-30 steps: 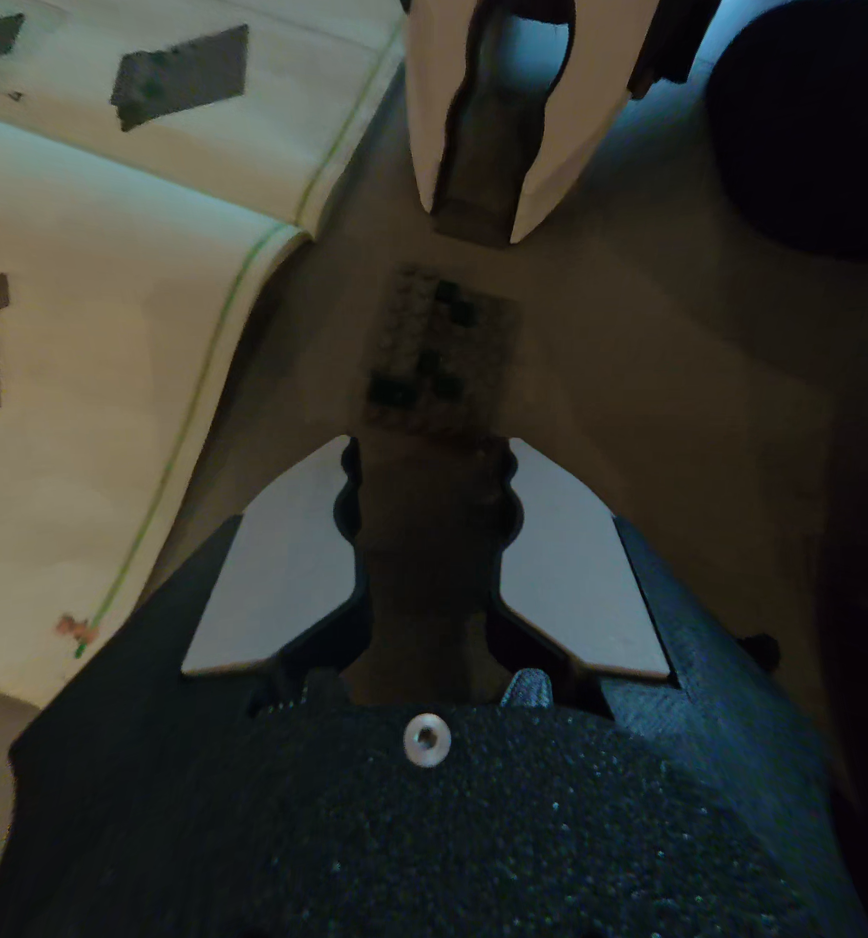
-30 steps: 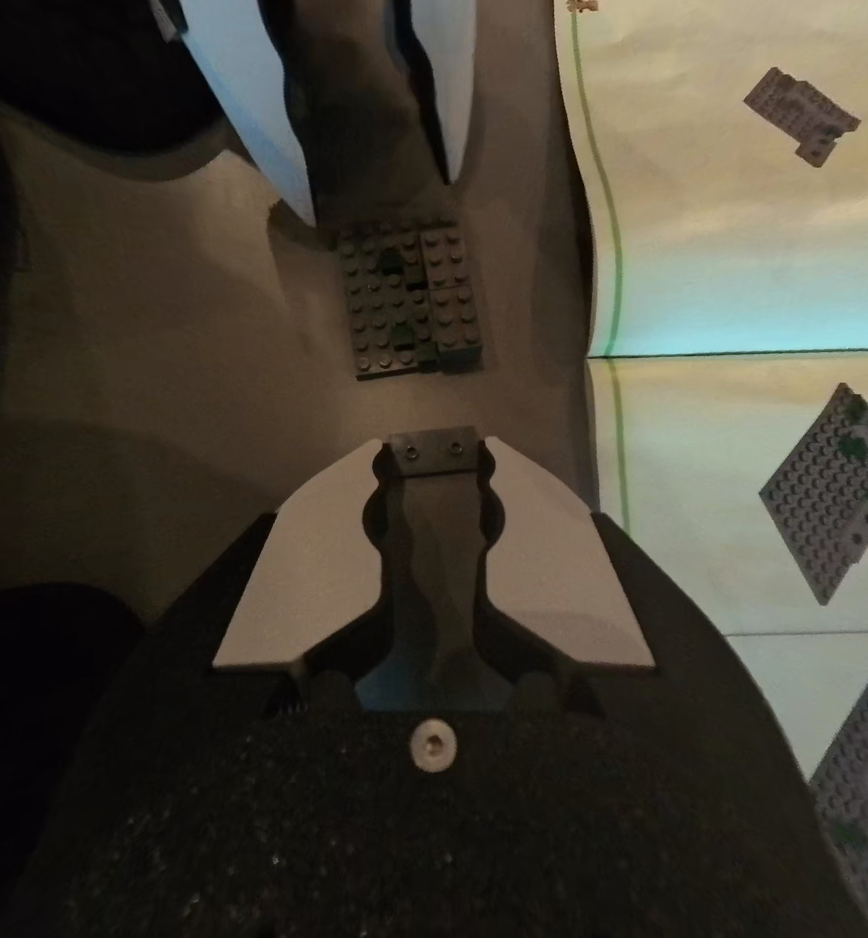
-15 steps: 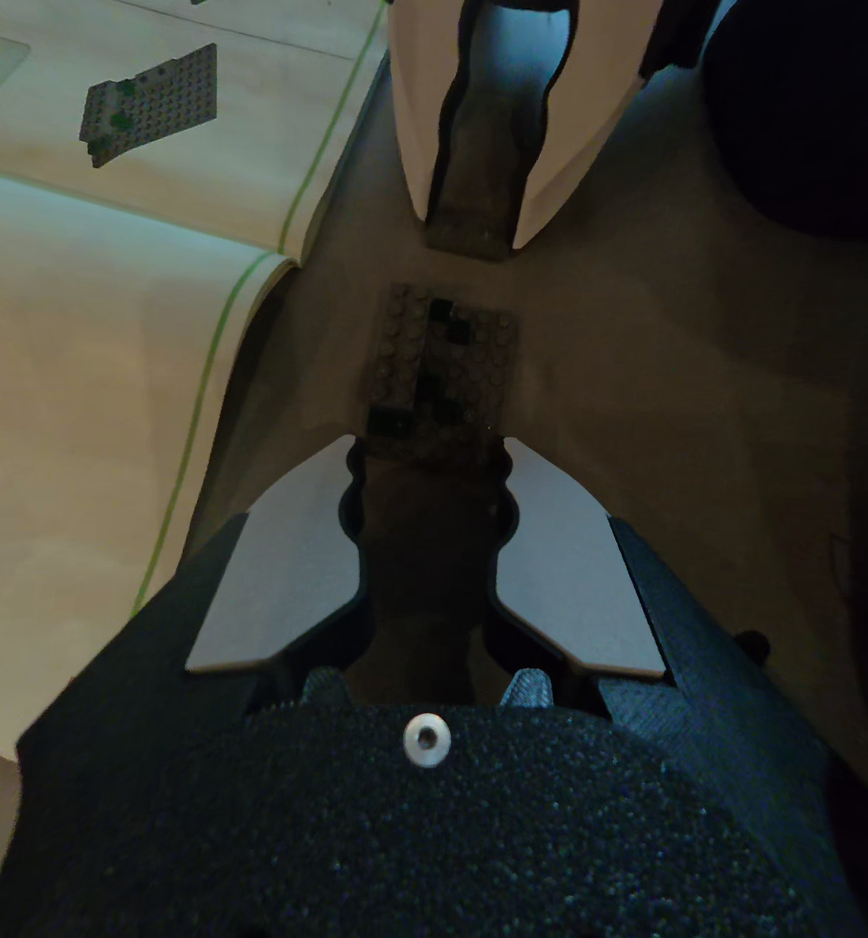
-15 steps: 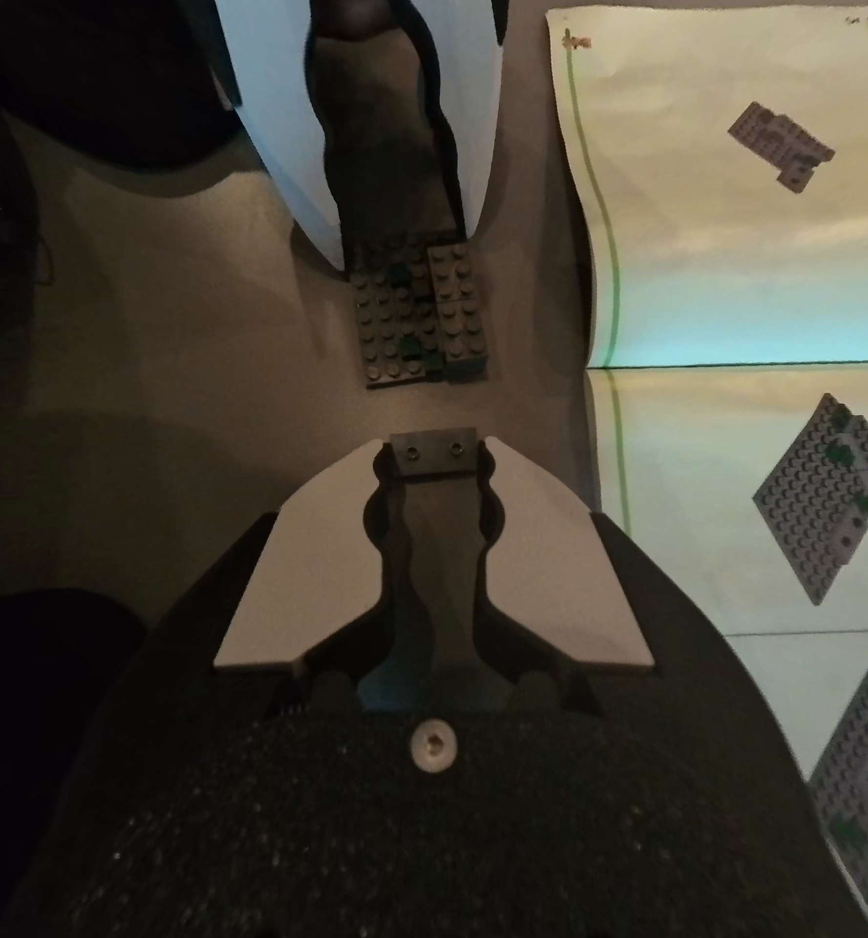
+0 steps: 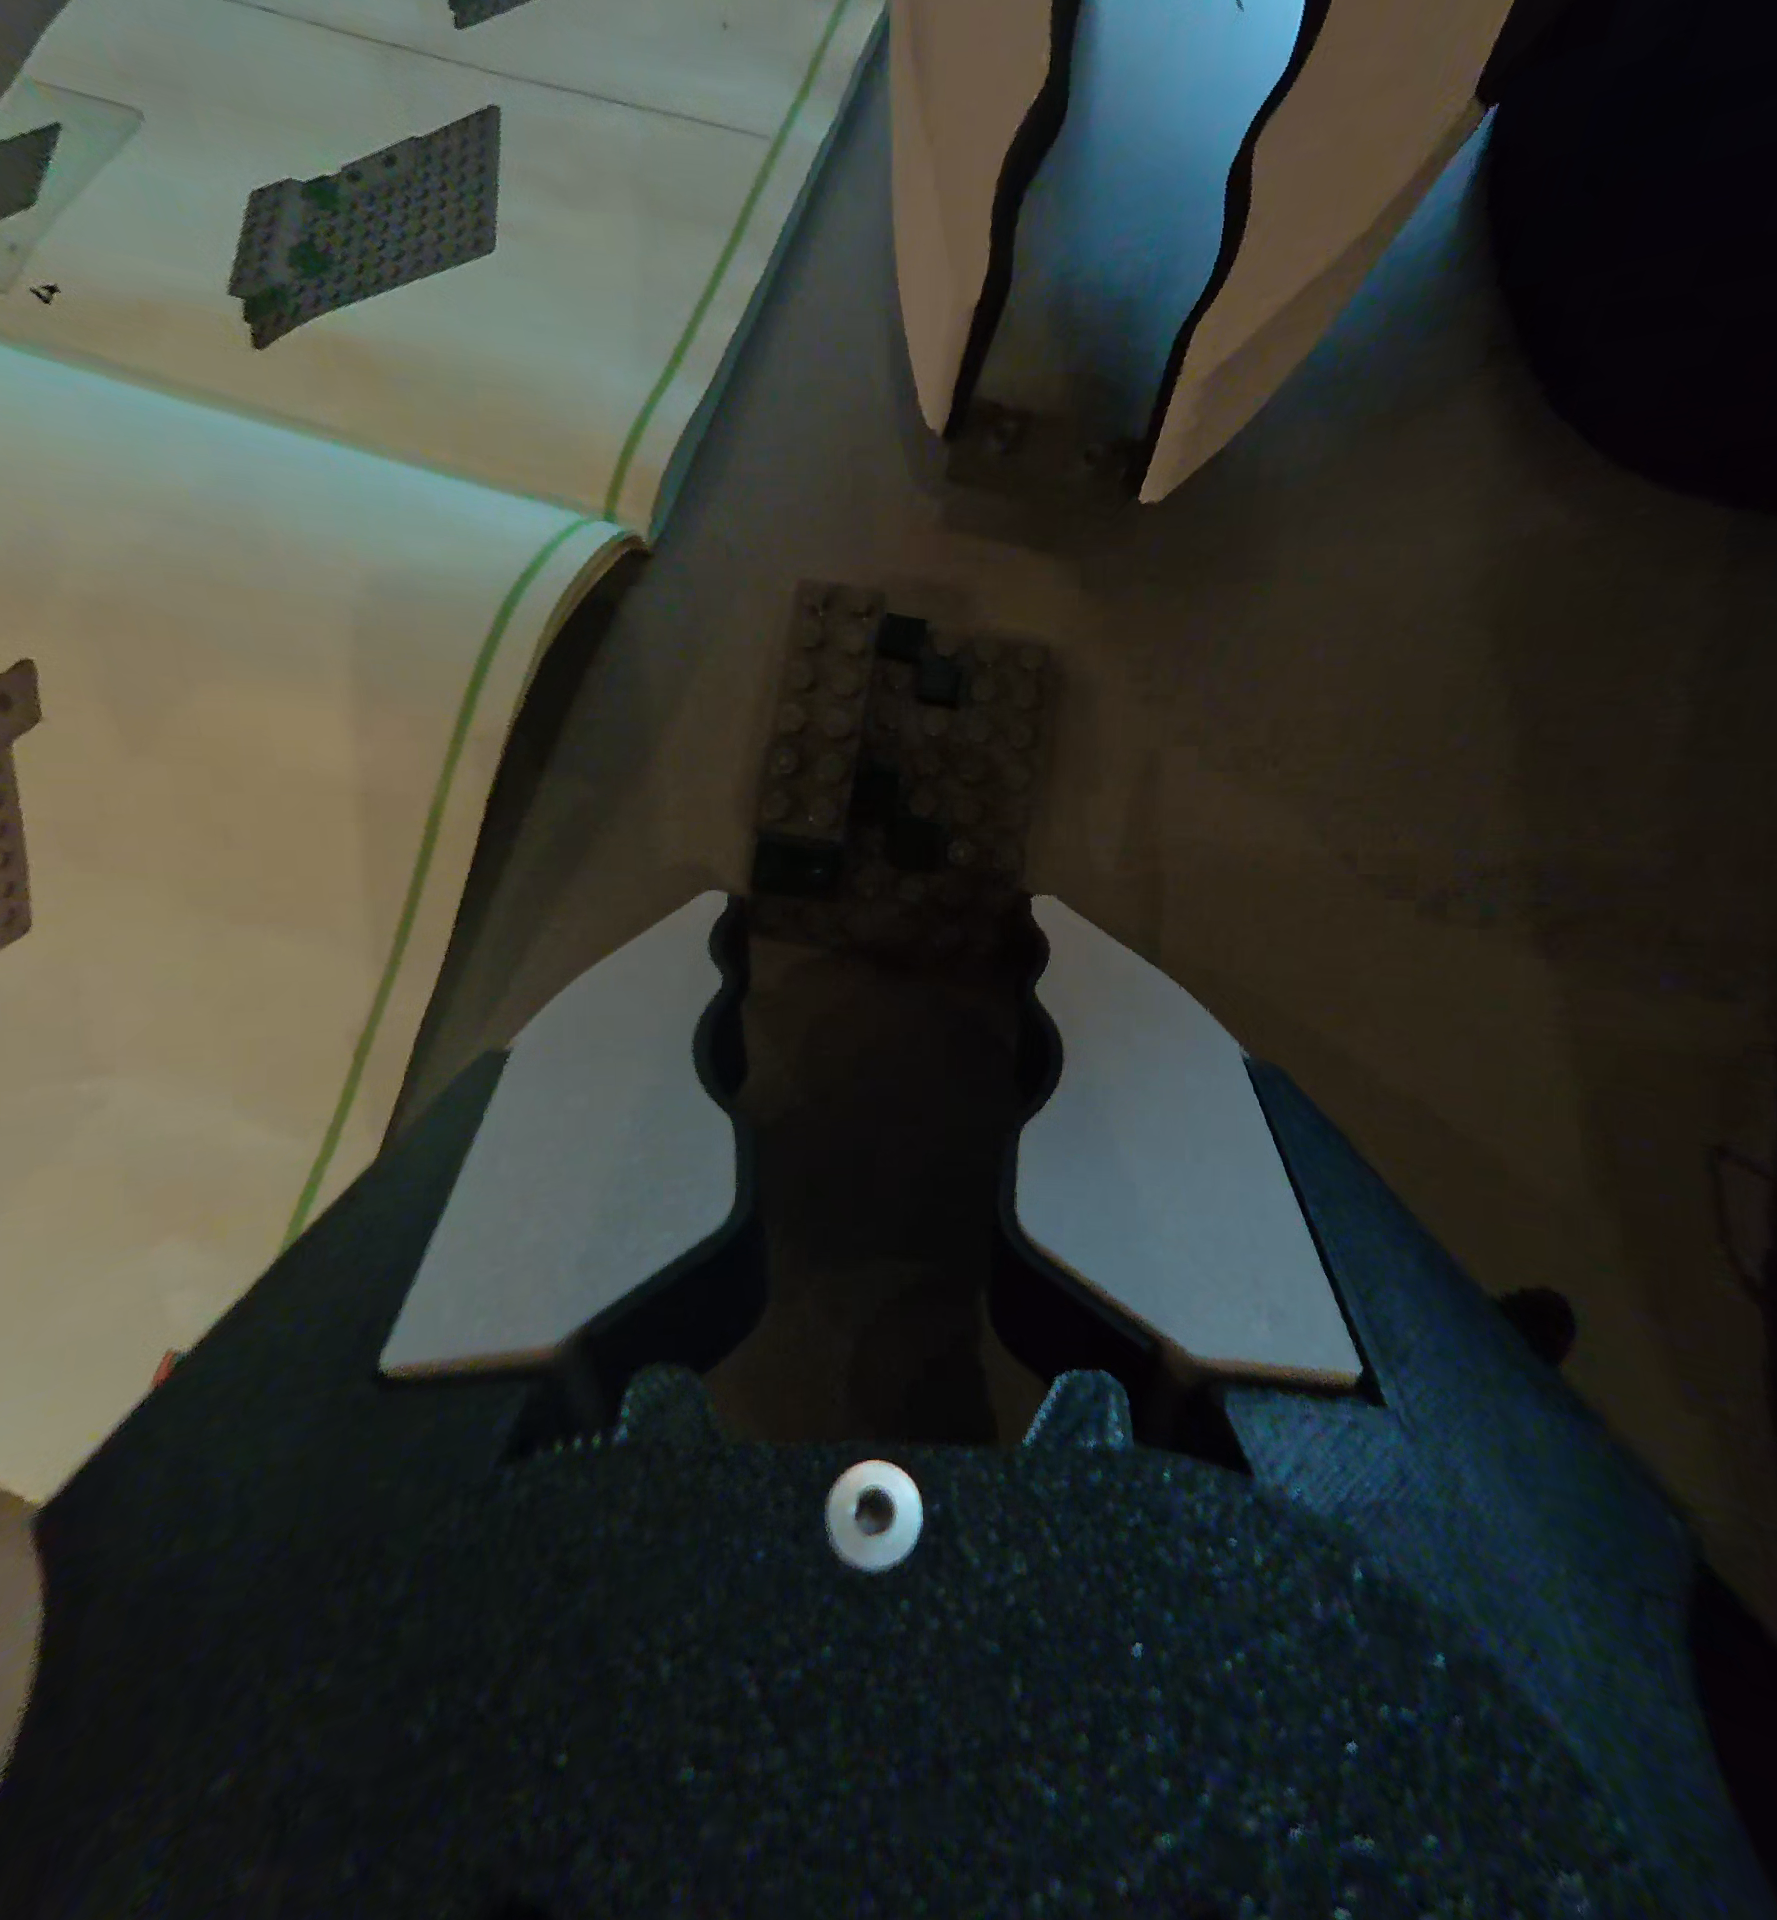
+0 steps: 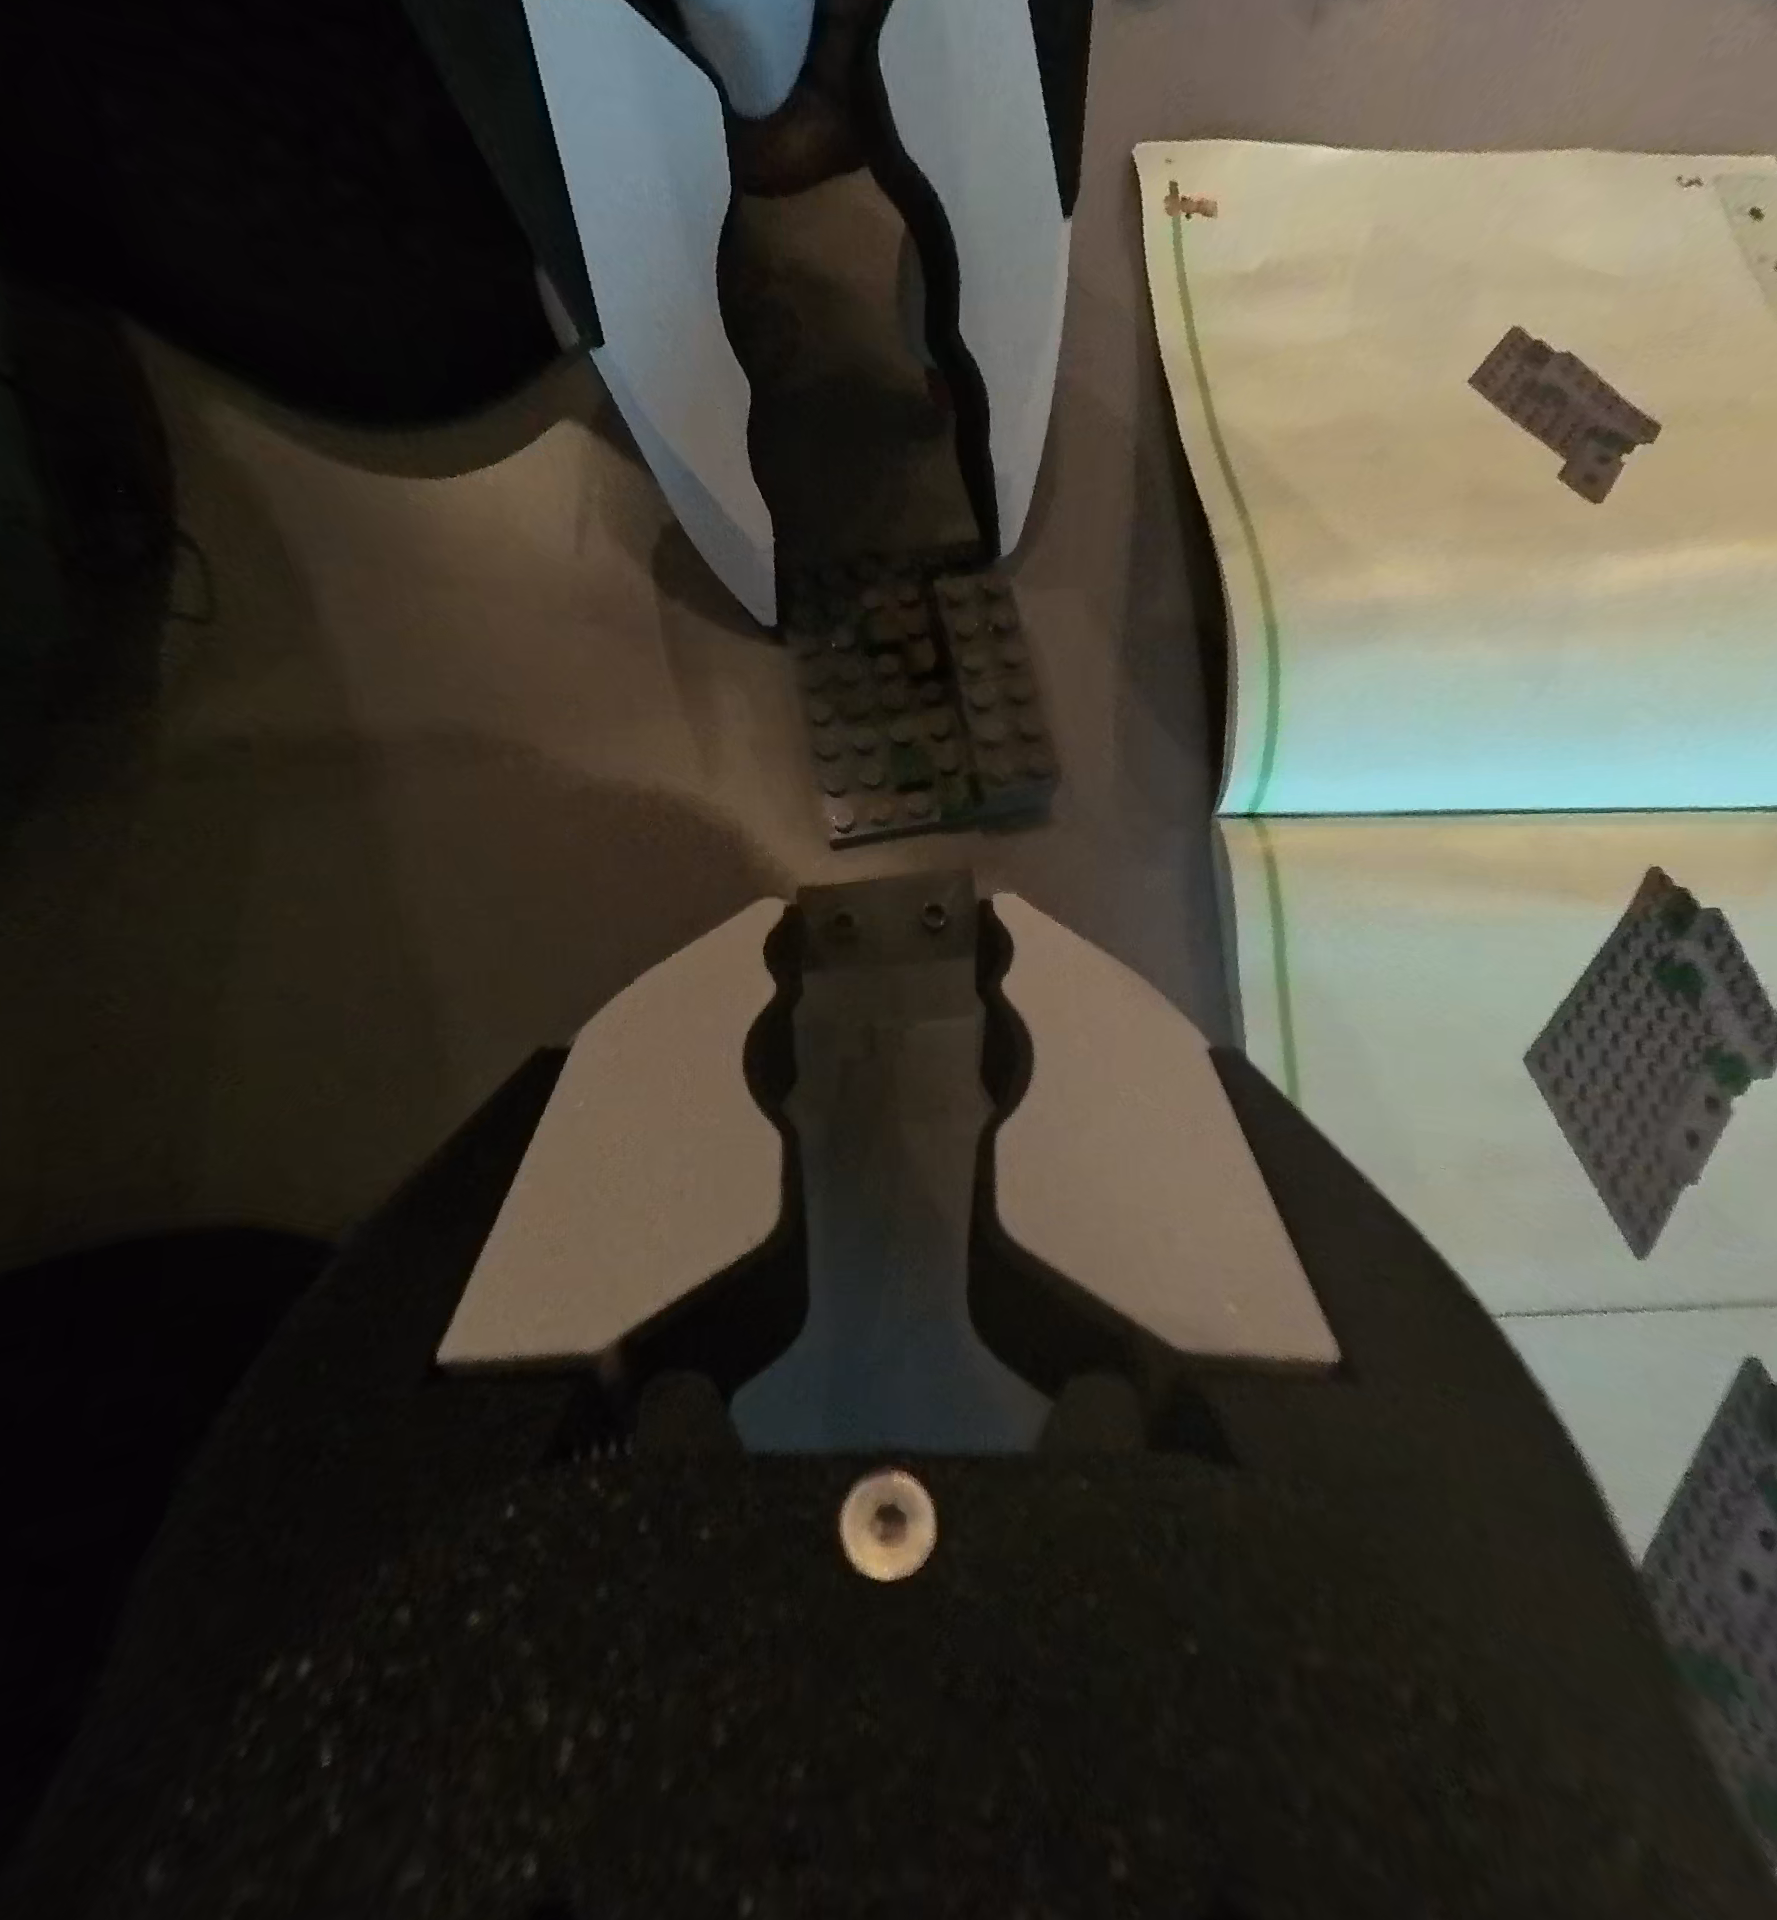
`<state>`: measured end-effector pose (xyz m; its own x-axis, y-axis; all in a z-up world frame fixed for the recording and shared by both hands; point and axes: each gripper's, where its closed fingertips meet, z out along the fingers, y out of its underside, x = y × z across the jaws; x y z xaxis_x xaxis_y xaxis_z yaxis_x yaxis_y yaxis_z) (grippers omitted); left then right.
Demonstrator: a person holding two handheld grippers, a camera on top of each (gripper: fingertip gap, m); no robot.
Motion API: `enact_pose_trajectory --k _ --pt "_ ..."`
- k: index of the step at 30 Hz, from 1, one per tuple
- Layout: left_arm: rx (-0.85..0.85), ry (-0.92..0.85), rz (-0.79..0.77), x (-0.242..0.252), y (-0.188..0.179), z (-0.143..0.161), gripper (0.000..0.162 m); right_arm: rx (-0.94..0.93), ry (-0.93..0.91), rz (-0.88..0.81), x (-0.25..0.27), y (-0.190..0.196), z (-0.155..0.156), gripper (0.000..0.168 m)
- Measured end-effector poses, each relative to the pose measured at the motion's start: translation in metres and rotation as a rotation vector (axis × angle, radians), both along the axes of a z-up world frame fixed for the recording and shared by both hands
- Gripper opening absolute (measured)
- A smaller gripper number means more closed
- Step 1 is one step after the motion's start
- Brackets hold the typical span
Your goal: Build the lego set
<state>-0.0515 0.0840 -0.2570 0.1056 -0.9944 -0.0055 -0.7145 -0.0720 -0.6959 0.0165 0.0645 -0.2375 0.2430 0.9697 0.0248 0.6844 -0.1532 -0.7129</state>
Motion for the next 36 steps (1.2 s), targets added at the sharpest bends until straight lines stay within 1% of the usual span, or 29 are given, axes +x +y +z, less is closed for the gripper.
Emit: enact_pose_trajectory --k 2,4,6,10,15,16,18,21,24,25,27,28,29,31,33,35,36 --pt "0.000 -0.004 -0.001 -0.001 0.000 0.000 0.050 -0.009 -0.012 -0.005 0.001 0.001 -0.003 0.032" --pt "-0.031 -0.026 -0.019 -0.001 -0.003 0.002 0.056 -0.017 -0.025 -0.010 0.002 0.002 -0.007 0.032" --pt "-0.052 -0.062 -0.017 -0.001 -0.003 0.008 0.058 -0.025 -0.037 -0.016 0.003 0.002 -0.011 0.033" --pt "-0.058 -0.108 0.010 -0.006 0.005 0.017 0.056 -0.032 -0.063 -0.016 0.005 0.002 -0.017 0.033" --pt "-0.059 -0.118 0.049 -0.012 0.013 0.017 0.053 -0.034 -0.068 -0.016 0.005 0.002 -0.017 0.034" --pt "-0.056 -0.116 0.055 -0.012 0.015 0.017 0.052 -0.043 -0.063 -0.017 0.005 0.003 -0.016 0.040" --pt "-0.052 -0.120 0.076 -0.013 0.018 0.018 0.050 -0.053 -0.043 -0.020 0.003 0.004 -0.010 0.047" --pt "-0.048 -0.143 0.123 -0.014 0.026 0.022 0.047 -0.034 0.021 -0.044 -0.001 0.012 0.009 0.047" --pt "-0.008 -0.152 0.204 -0.018 0.043 0.025 0.039 0.024 0.072 -0.148 -0.003 0.040 0.028 0.038" --pt "0.012 -0.152 0.235 -0.021 0.050 0.027 0.039 0.049 0.065 -0.202 -0.001 0.053 0.031 0.029" --pt "0.053 -0.140 0.302 -0.026 0.069 0.030 0.034 0.103 0.019 -0.301 0.009 0.081 0.027 0.017" --pt "0.085 -0.126 0.333 -0.029 0.079 0.031 0.032 0.118 -0.023 -0.335 0.016 0.093 0.020 0.013" --pt "0.113 -0.096 0.357 -0.033 0.090 0.030 0.031 0.116 -0.064 -0.356 0.023 0.101 0.012 0.013" --pt "0.141 -0.035 0.382 -0.038 0.106 0.025 0.028 0.092 -0.091 -0.376 0.031 0.107 0.000 0.012" --pt "0.133 0.032 0.398 -0.043 0.118 0.014 0.022 0.101 -0.114 -0.377 0.036 0.108 -0.007 0.009" --pt "0.111 0.086 0.407 -0.047 0.122 0.004 0.017 0.124 -0.153 -0.368 0.040 0.105 -0.013 0.006" --pt "0.097 0.097 0.402 -0.047 0.121 0.000 0.014 0.129 -0.152 -0.361 0.040 0.102 -0.013 0.002"
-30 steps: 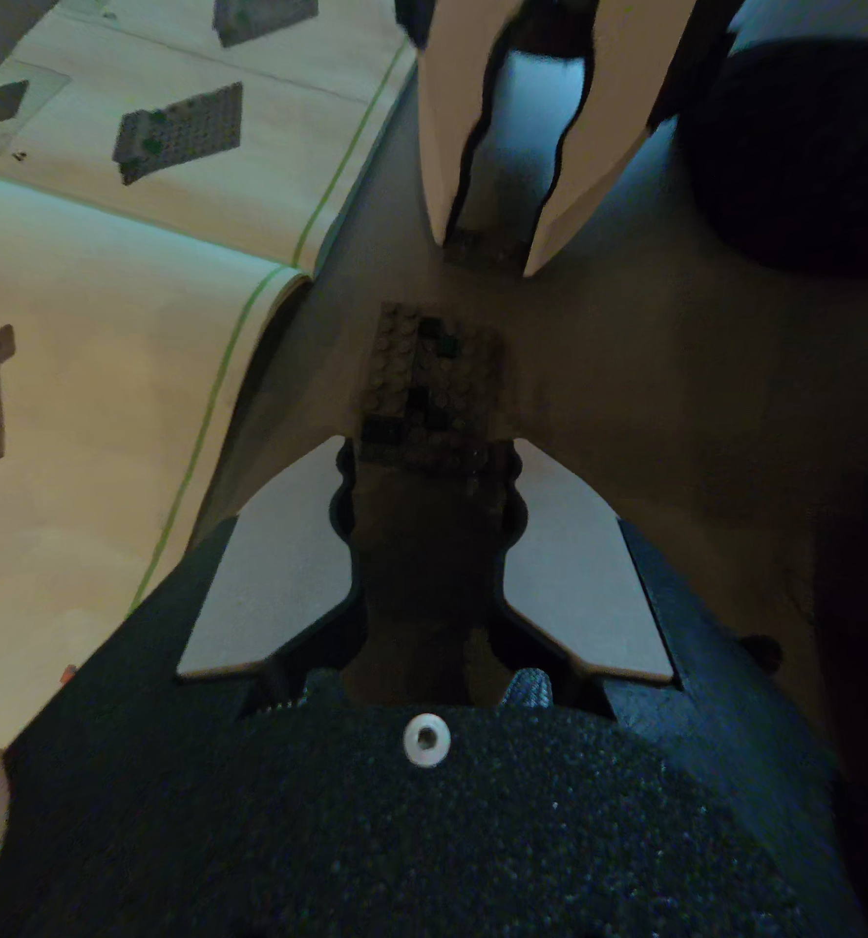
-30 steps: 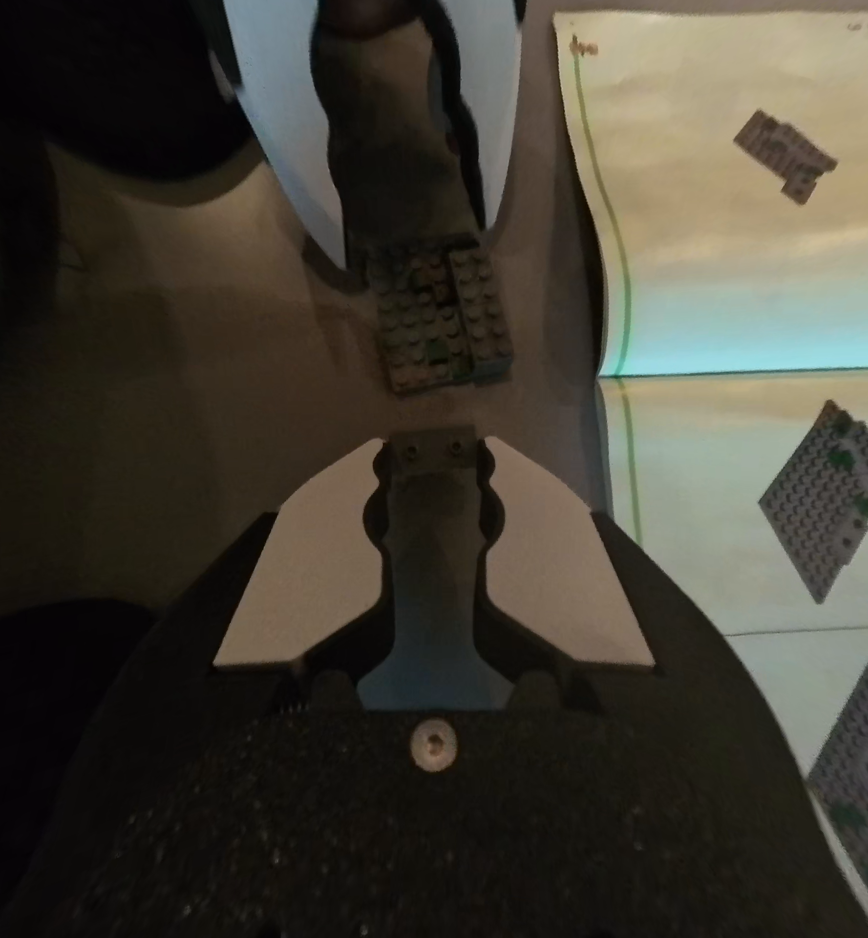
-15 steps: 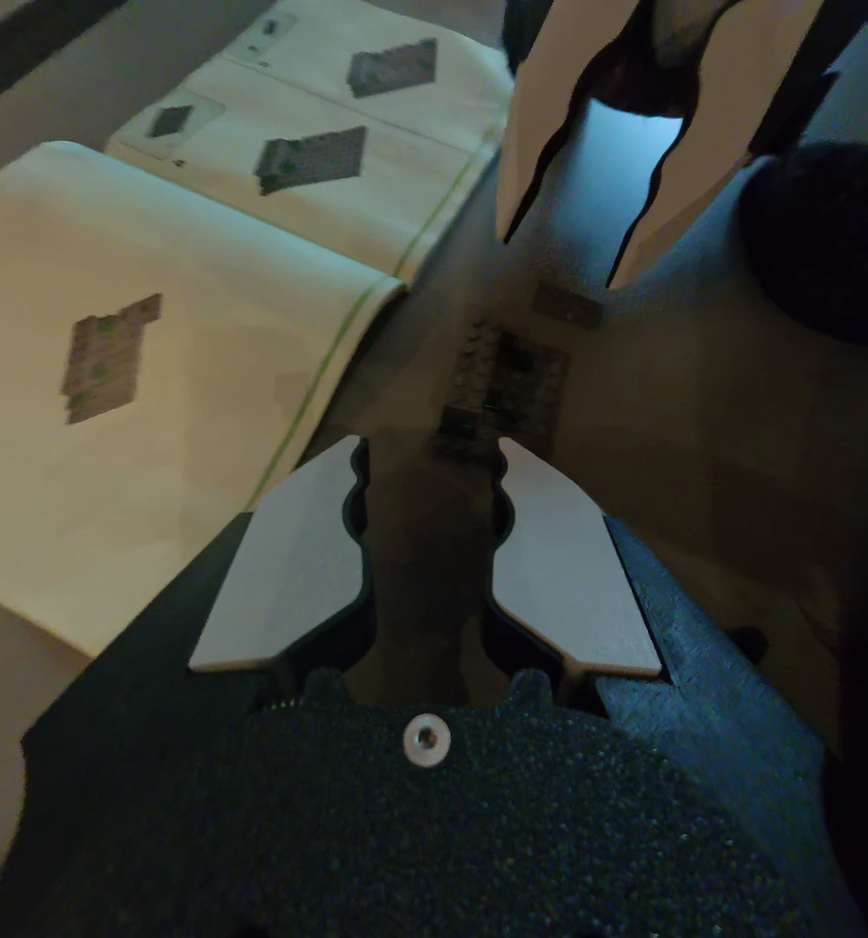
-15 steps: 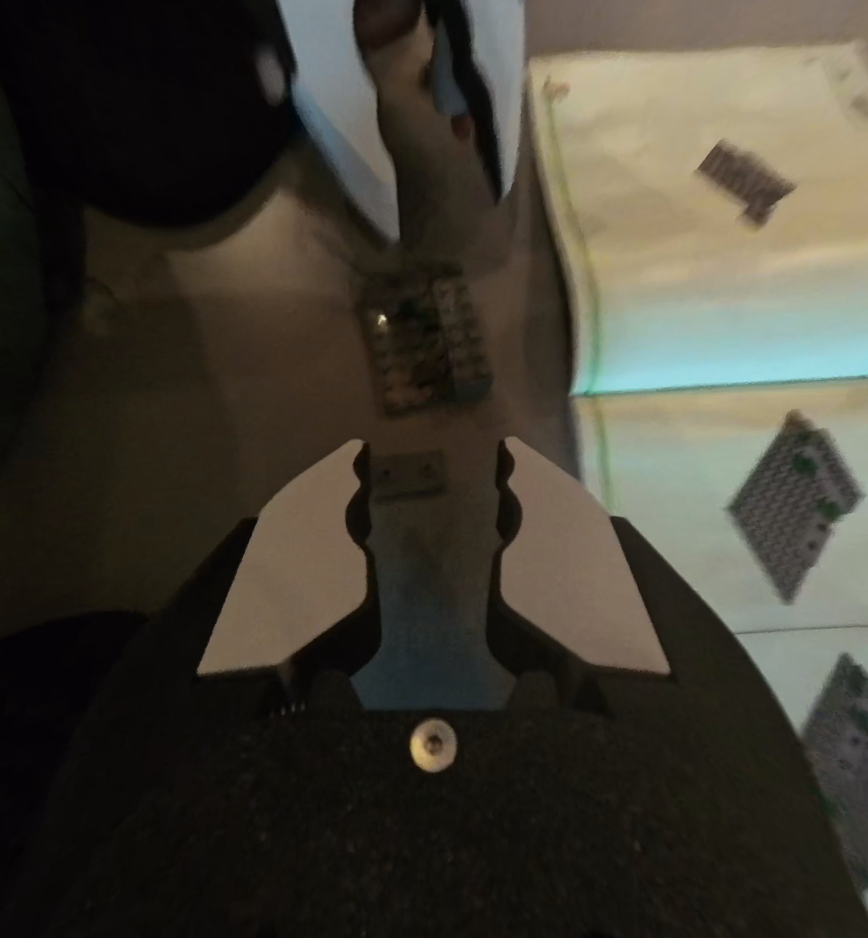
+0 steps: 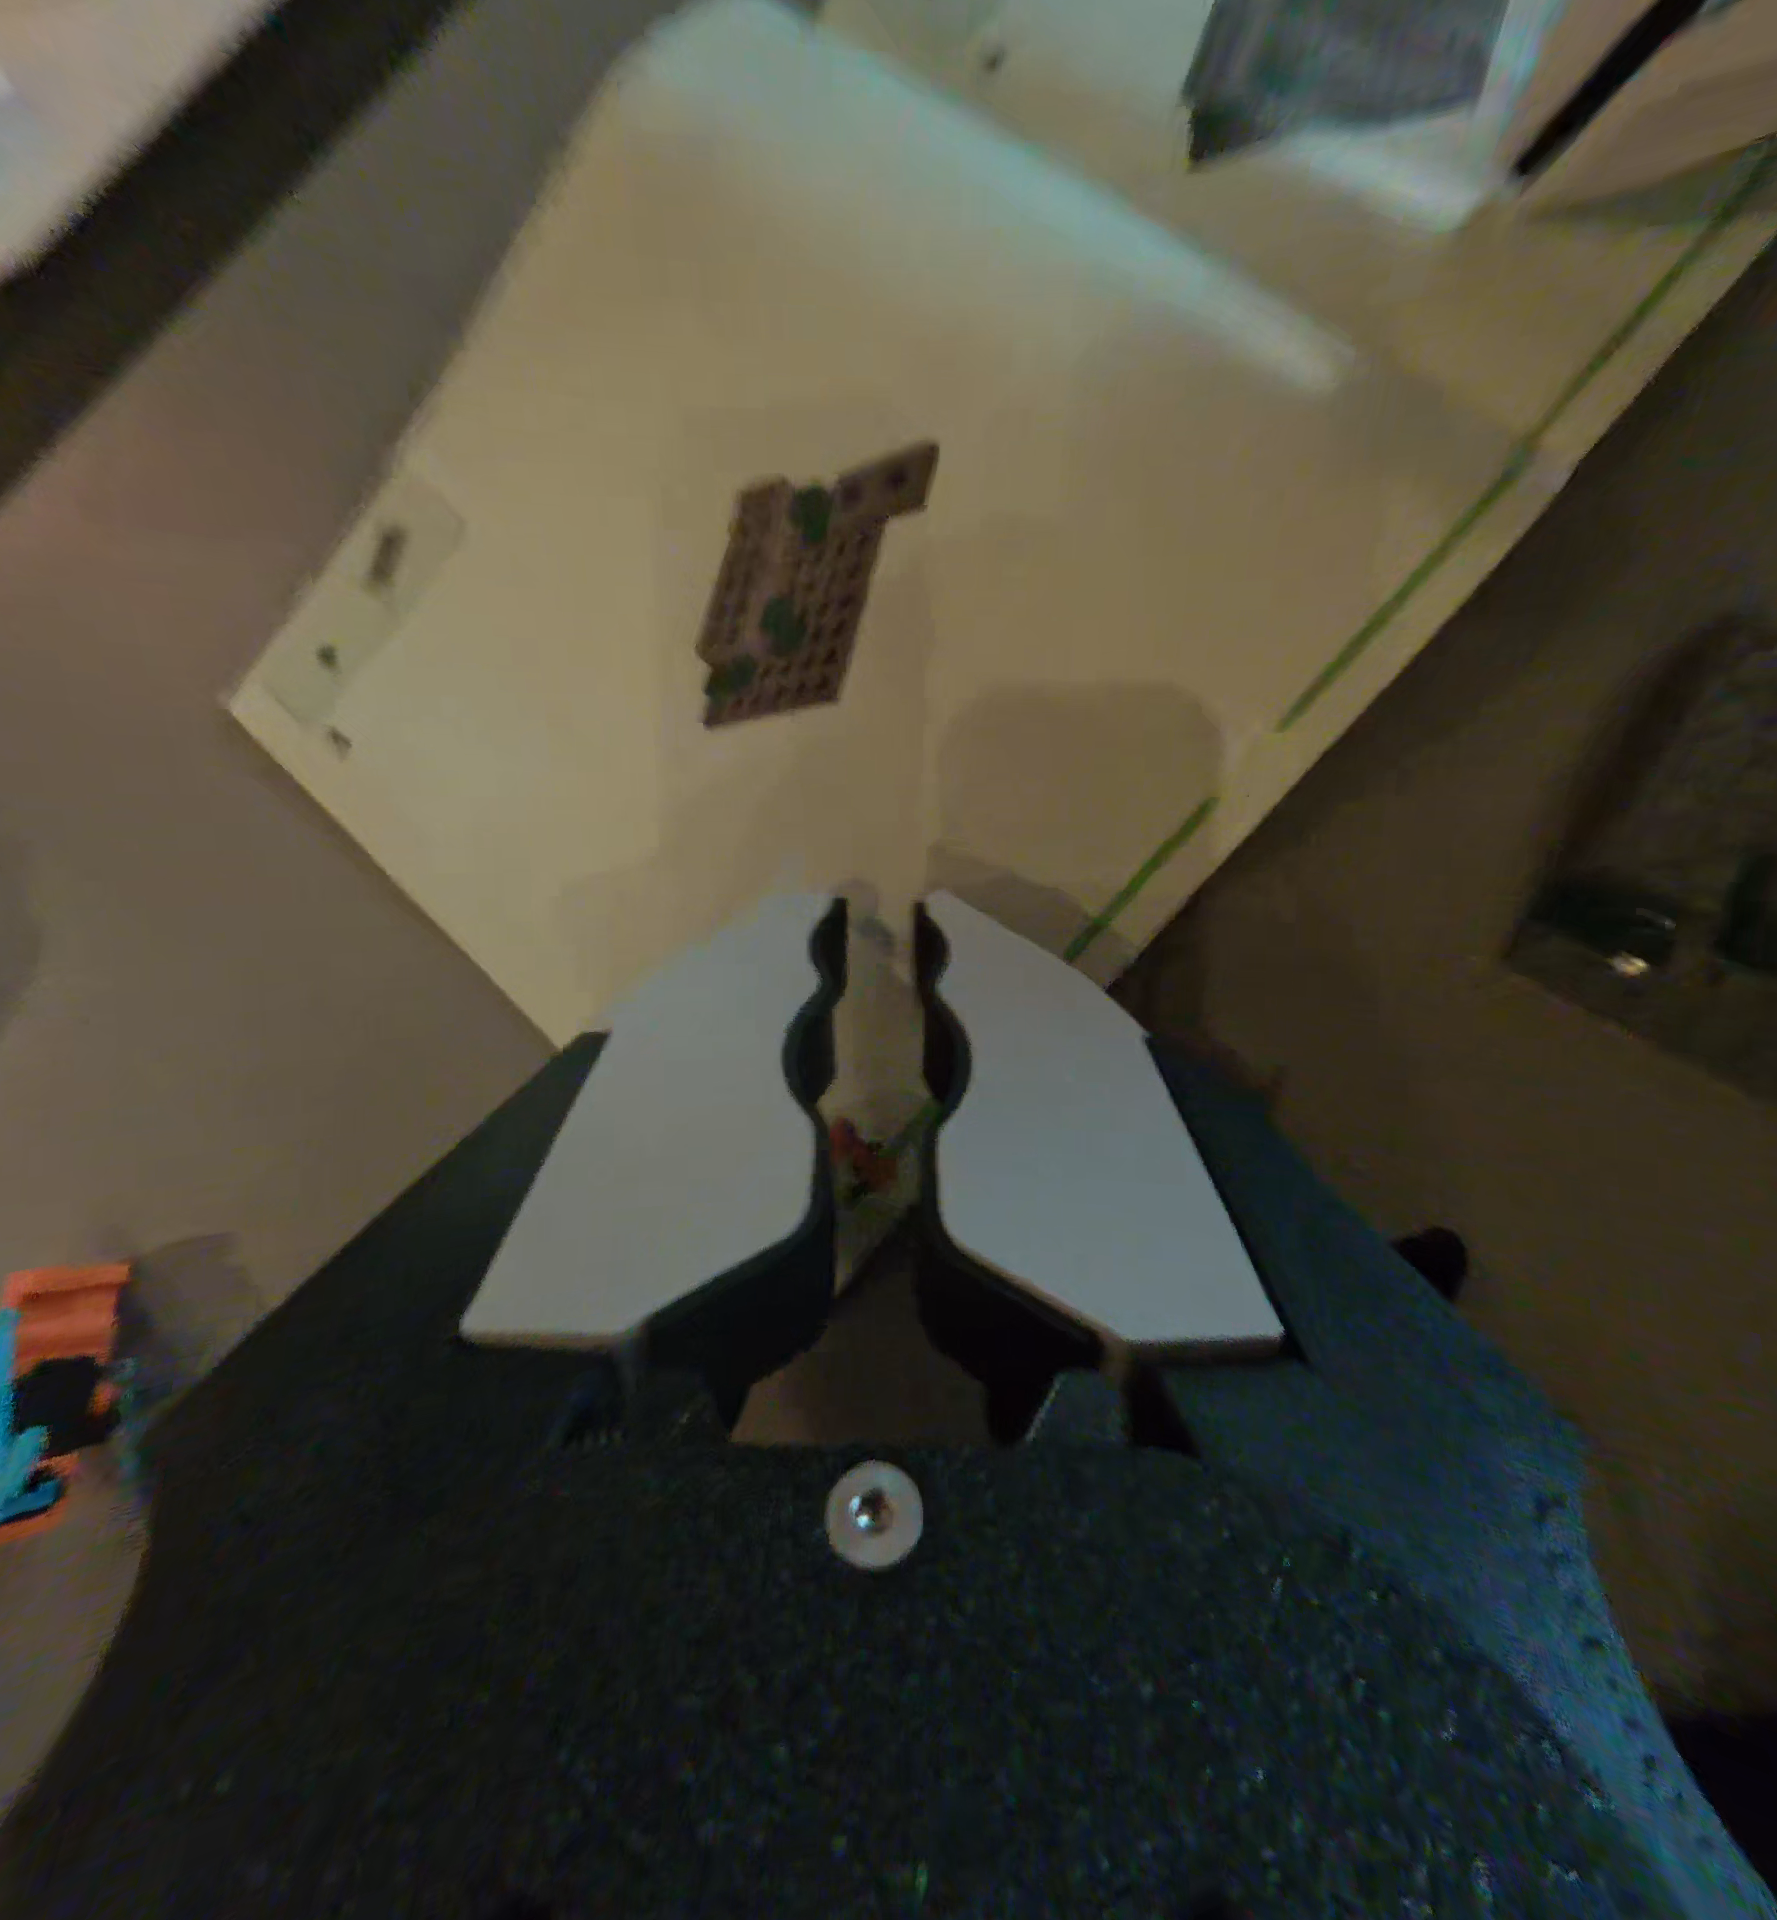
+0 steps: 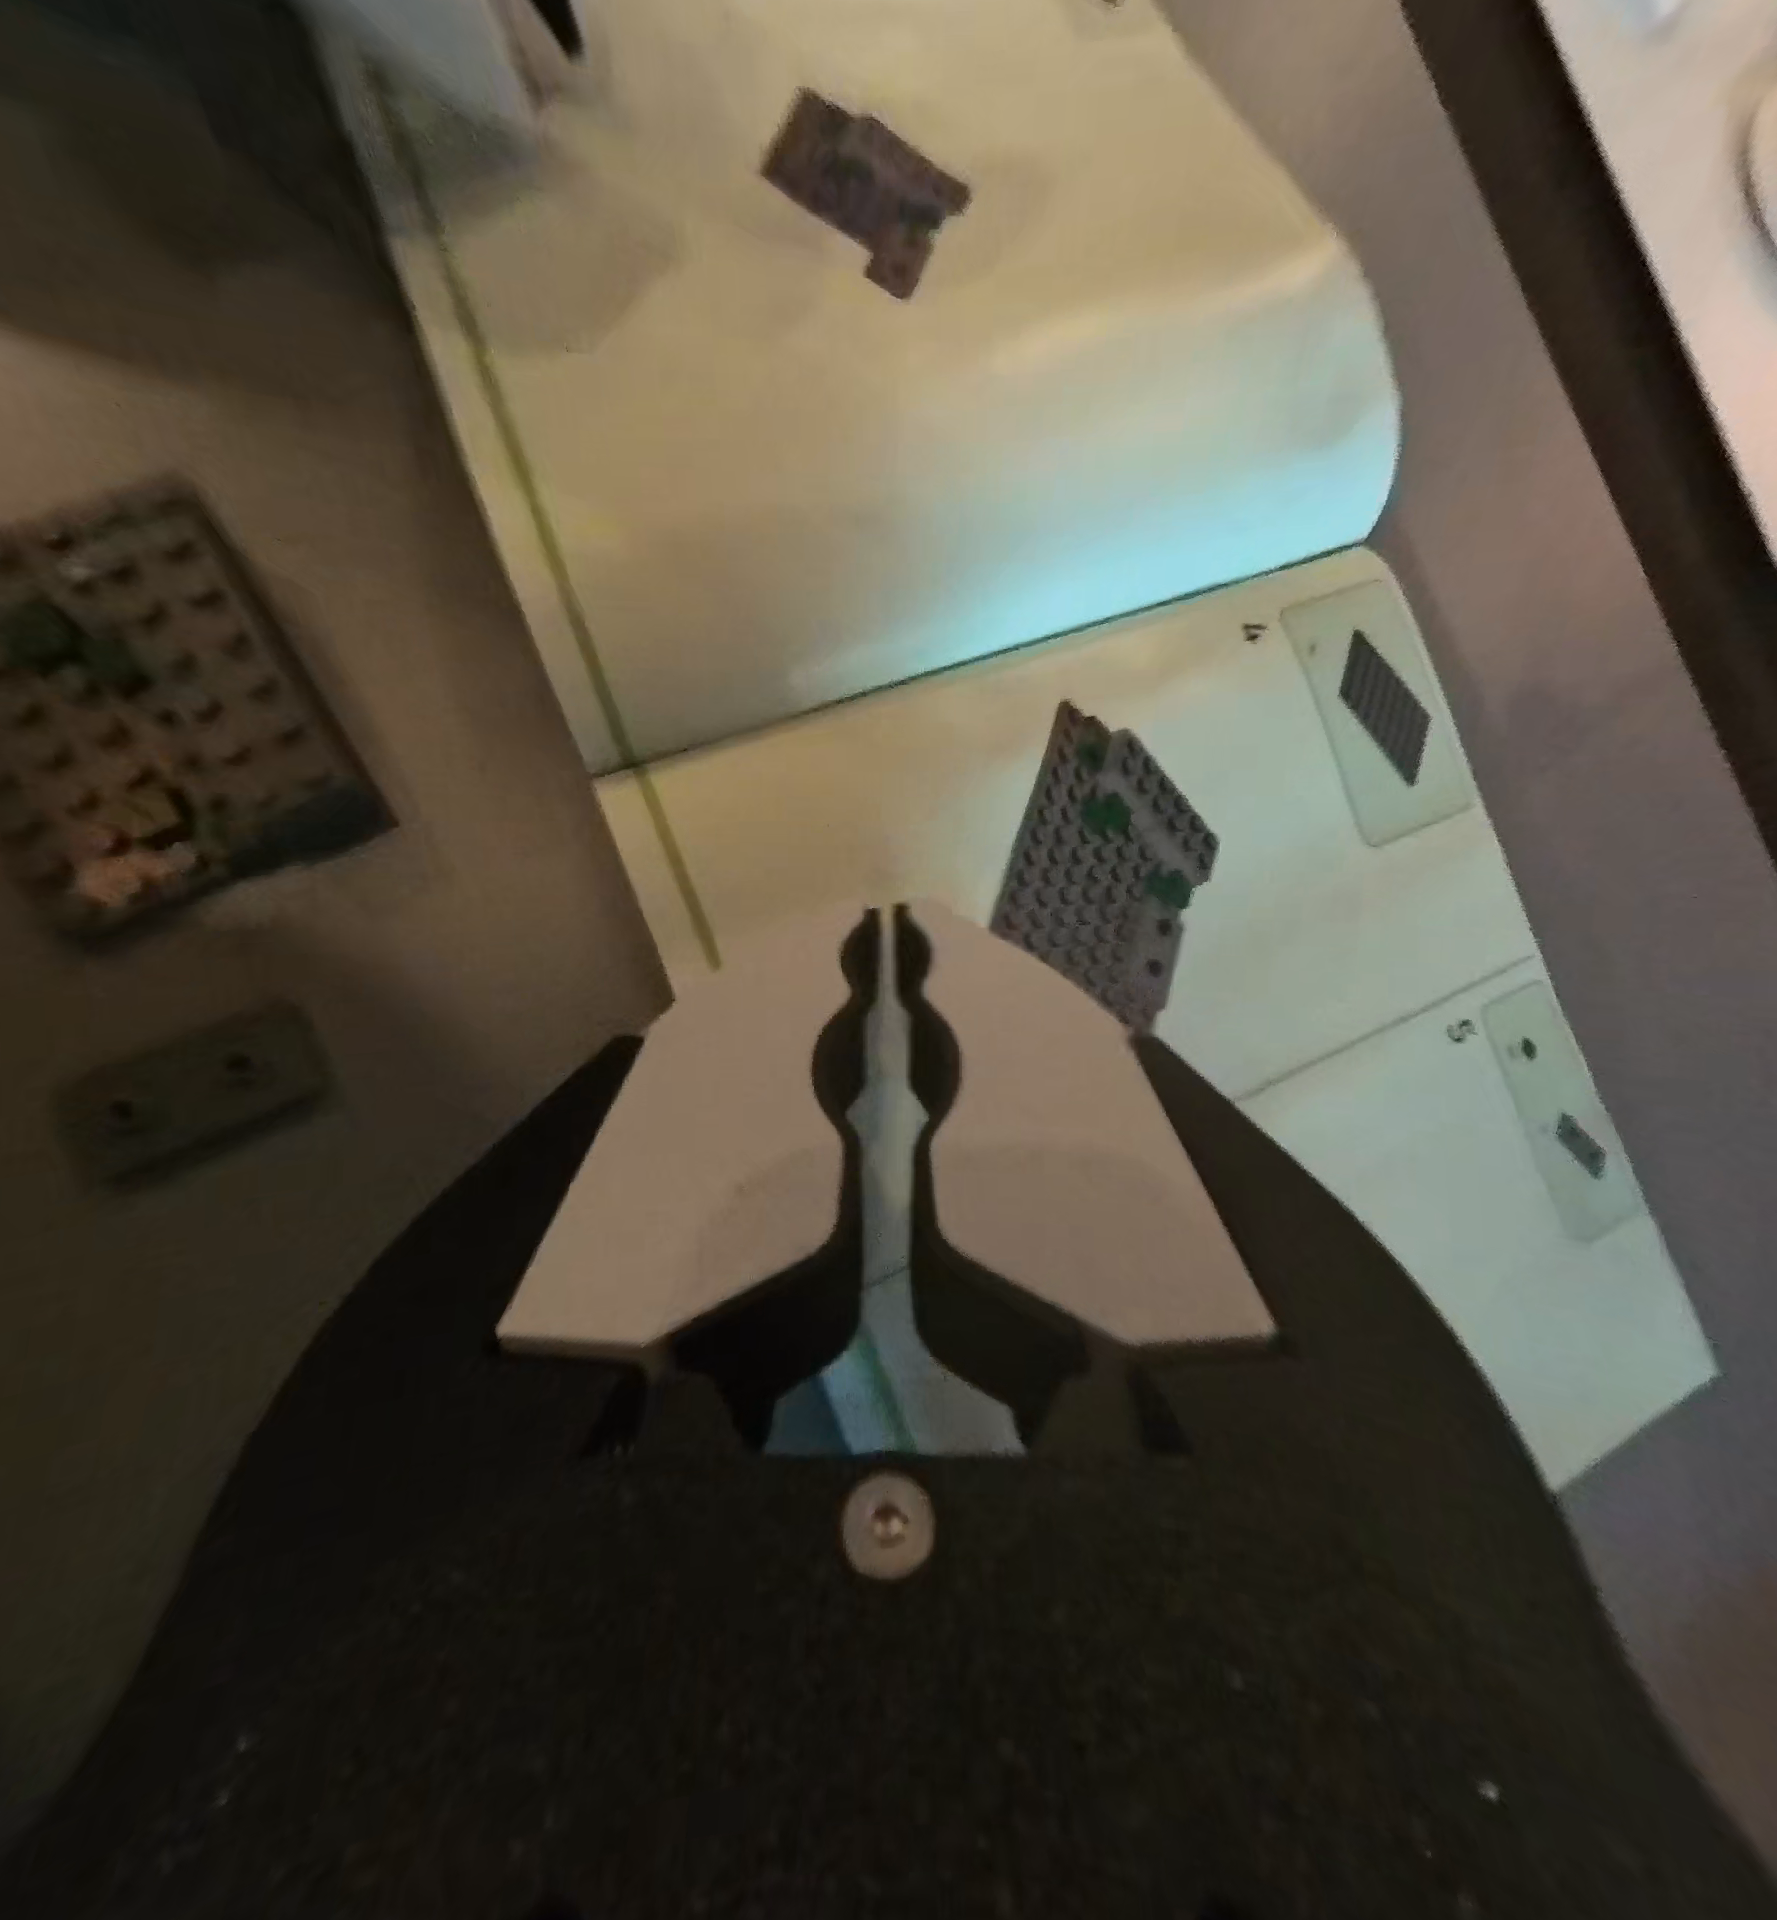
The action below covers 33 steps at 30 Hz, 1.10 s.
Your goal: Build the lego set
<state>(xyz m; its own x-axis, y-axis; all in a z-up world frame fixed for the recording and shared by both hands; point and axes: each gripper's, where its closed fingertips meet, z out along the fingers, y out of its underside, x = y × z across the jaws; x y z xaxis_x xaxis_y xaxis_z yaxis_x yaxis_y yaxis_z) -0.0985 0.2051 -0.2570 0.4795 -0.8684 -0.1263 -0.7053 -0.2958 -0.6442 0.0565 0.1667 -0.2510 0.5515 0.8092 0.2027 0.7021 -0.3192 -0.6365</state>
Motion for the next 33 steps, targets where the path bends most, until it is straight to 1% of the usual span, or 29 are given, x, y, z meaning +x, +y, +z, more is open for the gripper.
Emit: enact_pose_trajectory --k 4,7,10,14,16,18,20,24,28,33 --pt "-0.016 0.004 -0.030 0.004 -0.016 -0.001 0.000 -0.006 0.001 0.016 0.004 -0.012 -0.001 0.000" --pt "-0.032 0.008 -0.058 0.005 -0.035 -0.001 0.000 -0.010 0.005 0.018 0.007 -0.025 -0.001 0.000" --pt "-0.043 0.014 -0.075 0.004 -0.051 -0.001 0.000 -0.027 0.021 -0.017 0.009 -0.035 -0.001 0.000" --pt "-0.038 0.028 -0.079 0.003 -0.059 -0.001 0.000 -0.017 0.044 -0.057 0.008 -0.041 -0.001 0.000" --pt "-0.040 0.029 -0.078 0.002 -0.060 -0.001 0.000 0.005 0.052 -0.059 0.007 -0.037 0.002 0.004" --pt "-0.044 0.023 -0.080 0.002 -0.060 -0.001 0.000 0.028 0.105 -0.031 -0.001 -0.032 0.013 0.004" --pt "-0.051 0.016 -0.078 0.002 -0.060 -0.001 0.000 0.040 0.168 0.022 -0.017 -0.025 0.027 0.000" --pt "-0.047 0.006 -0.073 0.002 -0.060 -0.001 0.000 -0.014 0.279 0.151 -0.056 -0.008 0.043 0.000" --pt "-0.038 -0.001 -0.067 0.002 -0.060 -0.001 0.000 -0.094 0.304 0.241 -0.083 0.015 0.036 0.000" --pt "-0.027 0.005 -0.057 0.002 -0.059 -0.001 0.000 -0.118 0.235 0.284 -0.098 0.028 0.018 0.000"
